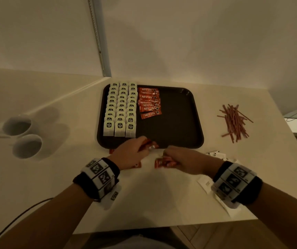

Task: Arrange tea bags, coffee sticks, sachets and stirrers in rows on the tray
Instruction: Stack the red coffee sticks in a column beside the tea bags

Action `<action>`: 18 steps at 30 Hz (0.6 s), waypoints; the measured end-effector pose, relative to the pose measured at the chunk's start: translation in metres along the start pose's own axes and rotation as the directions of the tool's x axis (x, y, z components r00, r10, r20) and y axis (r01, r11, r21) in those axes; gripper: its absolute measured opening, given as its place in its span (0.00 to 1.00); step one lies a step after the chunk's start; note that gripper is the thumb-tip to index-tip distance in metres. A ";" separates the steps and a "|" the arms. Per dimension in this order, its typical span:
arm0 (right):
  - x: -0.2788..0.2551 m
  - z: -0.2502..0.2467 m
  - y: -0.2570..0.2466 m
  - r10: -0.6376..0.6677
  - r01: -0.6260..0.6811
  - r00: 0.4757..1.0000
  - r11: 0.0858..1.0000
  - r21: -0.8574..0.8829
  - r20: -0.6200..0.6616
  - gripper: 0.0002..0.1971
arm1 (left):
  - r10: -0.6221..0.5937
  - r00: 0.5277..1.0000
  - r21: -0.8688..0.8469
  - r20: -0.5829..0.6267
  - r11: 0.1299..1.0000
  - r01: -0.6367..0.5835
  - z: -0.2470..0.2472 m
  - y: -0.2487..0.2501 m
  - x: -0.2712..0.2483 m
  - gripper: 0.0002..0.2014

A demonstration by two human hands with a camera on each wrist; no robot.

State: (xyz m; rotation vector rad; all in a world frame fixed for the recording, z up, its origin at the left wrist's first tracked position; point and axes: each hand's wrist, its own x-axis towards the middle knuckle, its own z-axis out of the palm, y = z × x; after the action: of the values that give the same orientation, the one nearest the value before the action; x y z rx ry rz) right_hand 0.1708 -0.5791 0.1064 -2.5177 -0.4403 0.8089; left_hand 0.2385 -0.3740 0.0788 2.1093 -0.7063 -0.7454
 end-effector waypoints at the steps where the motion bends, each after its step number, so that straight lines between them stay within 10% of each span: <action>1: 0.003 -0.012 -0.002 0.036 -0.030 0.999 0.992 0.125 -0.040 0.08 | -0.027 0.995 -0.168 -0.092 0.986 0.011 -0.005 0.004 0.000 0.02; 5: 0.030 -0.043 -0.024 0.159 -0.028 0.958 0.878 0.477 -0.237 0.12 | -0.303 0.930 -0.780 -0.207 0.625 0.030 -0.017 0.015 0.010 0.08; 11: 0.082 -0.050 -0.066 0.117 0.078 0.911 0.893 0.444 -0.395 0.24 | -0.344 0.927 -0.941 -0.150 0.338 -0.027 -0.027 0.023 0.027 0.37; 18: 0.124 -0.053 -0.081 0.081 -0.026 0.970 0.972 0.235 -0.229 0.33 | -0.416 0.898 -0.977 -0.147 0.200 -0.068 -0.037 0.009 0.037 0.29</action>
State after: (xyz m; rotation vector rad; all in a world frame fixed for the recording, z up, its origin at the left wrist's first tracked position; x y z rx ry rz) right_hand 0.2865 -0.4753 0.1284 -2.3765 -0.1858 0.5340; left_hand 0.2875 -0.3862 0.0960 0.9980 0.3090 -0.5867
